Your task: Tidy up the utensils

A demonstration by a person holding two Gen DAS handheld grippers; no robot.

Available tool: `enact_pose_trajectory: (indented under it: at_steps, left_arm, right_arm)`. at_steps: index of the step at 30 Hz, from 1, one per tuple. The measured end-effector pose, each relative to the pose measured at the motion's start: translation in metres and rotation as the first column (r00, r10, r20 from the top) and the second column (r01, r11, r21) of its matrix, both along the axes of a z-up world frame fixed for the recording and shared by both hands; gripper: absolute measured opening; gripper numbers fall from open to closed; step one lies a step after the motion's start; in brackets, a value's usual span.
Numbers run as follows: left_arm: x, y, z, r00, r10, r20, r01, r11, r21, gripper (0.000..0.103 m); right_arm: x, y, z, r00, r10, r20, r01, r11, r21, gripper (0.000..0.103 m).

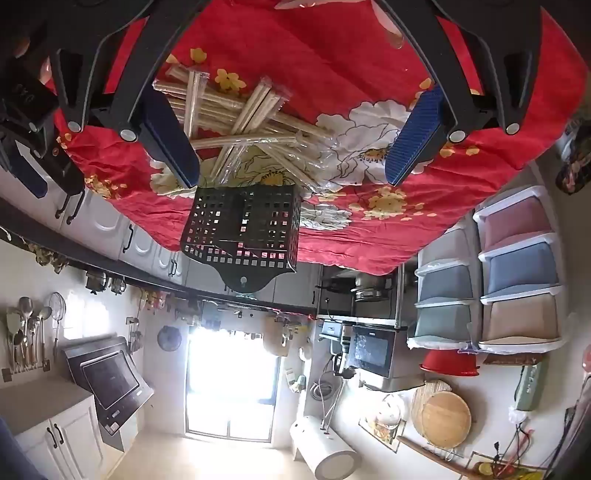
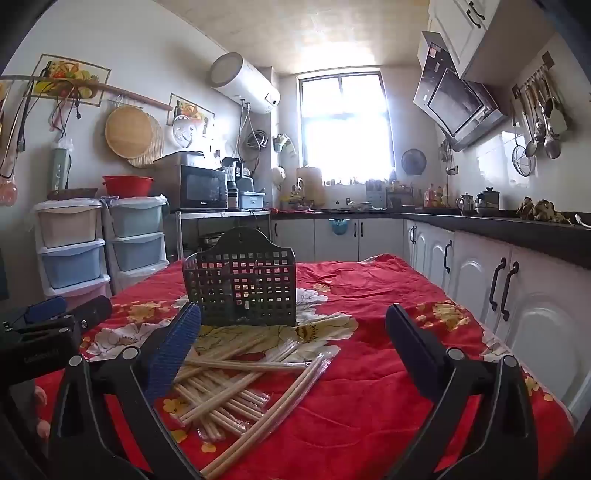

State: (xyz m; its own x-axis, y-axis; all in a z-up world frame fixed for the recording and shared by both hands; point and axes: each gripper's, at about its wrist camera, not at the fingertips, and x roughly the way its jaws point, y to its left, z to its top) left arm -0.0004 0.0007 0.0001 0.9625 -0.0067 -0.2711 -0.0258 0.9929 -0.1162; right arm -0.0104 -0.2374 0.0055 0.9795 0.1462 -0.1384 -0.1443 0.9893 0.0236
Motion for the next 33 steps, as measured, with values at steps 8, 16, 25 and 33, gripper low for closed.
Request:
enact_pose_trajectory:
  at_steps: [8,16,25,33]
  left_arm:
    - [0.001,-0.001,-0.002,1.000,-0.007,-0.008,0.007,1.000,0.004,0.093]
    - [0.001,0.000,0.000,1.000,0.002,-0.007,-0.002,1.000,0.006,0.093]
    - [0.001,0.012,0.003,1.000,0.005,-0.007,-0.005,1.000,0.008,0.093]
    - [0.001,0.011,0.003,1.000,0.006,-0.007,-0.006,1.000,0.010,0.093]
  right_arm:
    - [-0.001,-0.001,0.000,1.000,0.005,-0.003,-0.005,1.000,-0.004,0.097]
    - [-0.002,-0.001,0.001,1.000,0.003,0.001,-0.003,1.000,-0.001,0.097]
    - [-0.004,-0.001,0.002,1.000,0.001,0.006,-0.001,1.000,0.002,0.097]
    - [-0.004,-0.001,0.002,1.000,0.002,0.006,-0.002,1.000,0.003,0.097]
